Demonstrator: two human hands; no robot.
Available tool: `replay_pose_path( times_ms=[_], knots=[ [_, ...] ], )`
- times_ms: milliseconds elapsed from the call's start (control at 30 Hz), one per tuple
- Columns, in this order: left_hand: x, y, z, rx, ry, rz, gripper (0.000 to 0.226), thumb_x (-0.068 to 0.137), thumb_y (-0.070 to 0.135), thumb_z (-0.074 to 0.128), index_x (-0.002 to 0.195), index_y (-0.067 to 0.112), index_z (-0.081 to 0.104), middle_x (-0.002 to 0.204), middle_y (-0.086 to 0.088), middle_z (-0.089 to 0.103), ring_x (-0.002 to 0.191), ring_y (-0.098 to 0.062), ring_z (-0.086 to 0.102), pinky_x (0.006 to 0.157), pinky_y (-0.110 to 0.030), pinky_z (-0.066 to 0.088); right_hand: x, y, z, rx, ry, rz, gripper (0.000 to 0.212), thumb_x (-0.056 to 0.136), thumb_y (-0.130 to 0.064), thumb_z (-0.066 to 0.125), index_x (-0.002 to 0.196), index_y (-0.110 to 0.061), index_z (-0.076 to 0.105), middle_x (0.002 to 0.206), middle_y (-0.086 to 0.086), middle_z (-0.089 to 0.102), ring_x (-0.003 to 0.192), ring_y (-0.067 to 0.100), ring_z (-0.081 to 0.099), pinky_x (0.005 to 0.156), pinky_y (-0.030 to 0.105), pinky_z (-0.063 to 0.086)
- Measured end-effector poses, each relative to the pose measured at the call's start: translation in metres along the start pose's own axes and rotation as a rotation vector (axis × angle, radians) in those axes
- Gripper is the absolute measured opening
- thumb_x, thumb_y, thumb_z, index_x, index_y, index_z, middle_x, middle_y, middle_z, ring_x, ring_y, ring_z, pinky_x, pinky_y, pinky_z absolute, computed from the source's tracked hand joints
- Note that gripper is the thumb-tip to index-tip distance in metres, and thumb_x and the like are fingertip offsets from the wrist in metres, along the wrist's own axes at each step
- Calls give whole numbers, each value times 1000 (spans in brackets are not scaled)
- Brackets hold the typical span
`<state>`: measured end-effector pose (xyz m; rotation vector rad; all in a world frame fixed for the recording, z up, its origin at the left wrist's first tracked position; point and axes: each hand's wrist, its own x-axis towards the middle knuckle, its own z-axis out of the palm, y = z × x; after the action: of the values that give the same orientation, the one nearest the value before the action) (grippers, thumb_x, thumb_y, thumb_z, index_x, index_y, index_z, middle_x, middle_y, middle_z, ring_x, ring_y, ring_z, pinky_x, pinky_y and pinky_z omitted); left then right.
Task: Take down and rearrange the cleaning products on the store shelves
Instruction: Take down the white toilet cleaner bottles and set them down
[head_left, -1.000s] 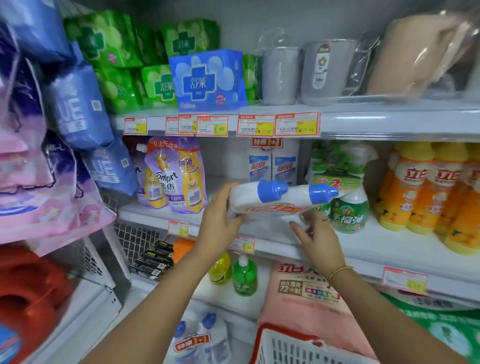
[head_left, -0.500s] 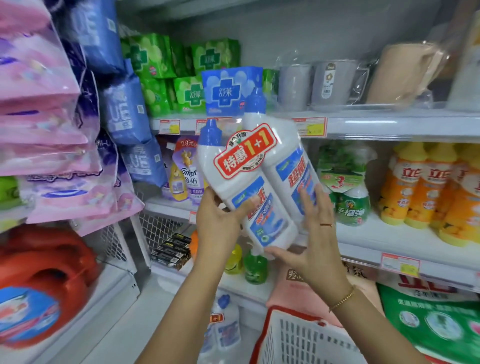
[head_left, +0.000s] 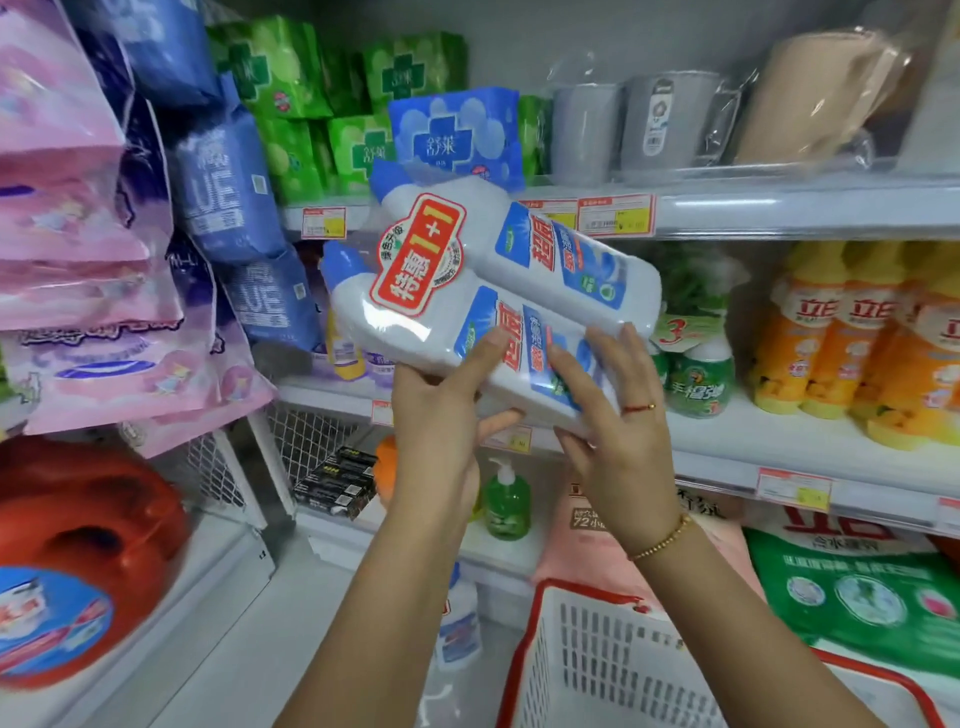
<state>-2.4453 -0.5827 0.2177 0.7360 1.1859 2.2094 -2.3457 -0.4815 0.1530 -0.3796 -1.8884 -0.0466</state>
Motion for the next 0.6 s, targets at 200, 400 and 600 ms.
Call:
replay_pose_path(
  times_ms=[200, 400, 600],
  knots=[
    [13, 8, -9, 81, -213, 41, 43, 71, 44, 74, 110, 33, 61, 117, 9, 66, 115, -13, 60, 92, -33, 49, 12, -12, -19, 348, 42, 335, 71, 67, 4, 71, 127, -29, 54, 126, -8, 54, 118, 3, 48, 96, 14, 39],
    [50, -26, -52, 112, -231, -237, 68, 73, 37, 77, 134, 26, 50, 111, 4, 65, 98, -16, 65, 78, -32, 50, -20, -14, -42, 721, -171, 646, 59, 72, -13, 75, 123, -37, 56, 116, -21, 62, 107, 2, 58, 85, 26, 52],
    [49, -33, -87, 57, -507, -296, 84, 39, 35, 97, 108, 3, 62, 95, -6, 75, 86, -19, 72, 70, -36, 59, -31, 4, -59, 1296, -442, 1004, 54, 79, -8, 67, 130, -16, 52, 122, 13, 63, 112, 33, 60, 88, 45, 53]
  ],
)
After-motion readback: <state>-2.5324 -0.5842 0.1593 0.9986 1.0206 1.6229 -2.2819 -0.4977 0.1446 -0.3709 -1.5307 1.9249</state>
